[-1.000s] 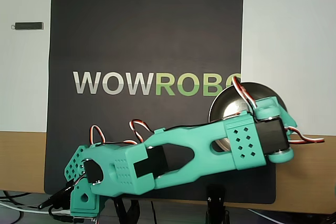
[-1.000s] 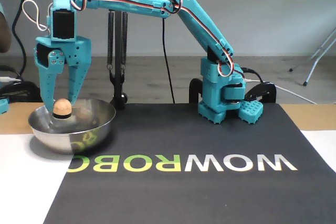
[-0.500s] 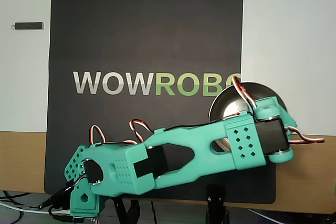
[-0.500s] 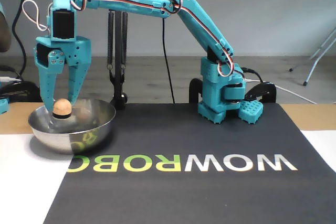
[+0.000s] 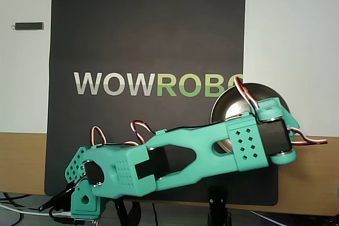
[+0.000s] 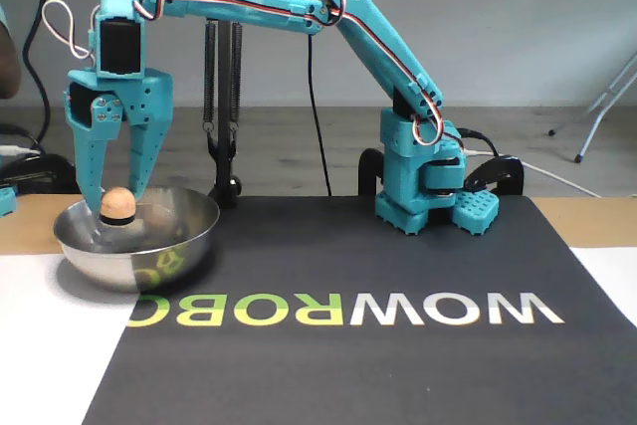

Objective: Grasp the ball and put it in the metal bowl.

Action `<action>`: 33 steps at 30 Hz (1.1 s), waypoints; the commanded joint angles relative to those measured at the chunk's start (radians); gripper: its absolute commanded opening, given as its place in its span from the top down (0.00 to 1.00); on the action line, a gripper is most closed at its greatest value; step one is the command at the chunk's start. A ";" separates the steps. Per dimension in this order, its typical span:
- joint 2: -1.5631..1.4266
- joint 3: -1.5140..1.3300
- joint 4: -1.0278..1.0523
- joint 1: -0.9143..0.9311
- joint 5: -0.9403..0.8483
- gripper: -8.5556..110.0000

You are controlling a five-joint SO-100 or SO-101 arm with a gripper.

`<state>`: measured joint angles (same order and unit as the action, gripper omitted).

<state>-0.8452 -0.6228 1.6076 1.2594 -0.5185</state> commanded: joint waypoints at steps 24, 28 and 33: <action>-0.021 0.035 0.026 -0.002 0.003 0.41; -0.021 0.035 0.026 -0.002 0.003 0.41; -0.021 0.037 0.026 -0.002 0.005 0.41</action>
<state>-0.8452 -0.6228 1.6291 1.2594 -0.5154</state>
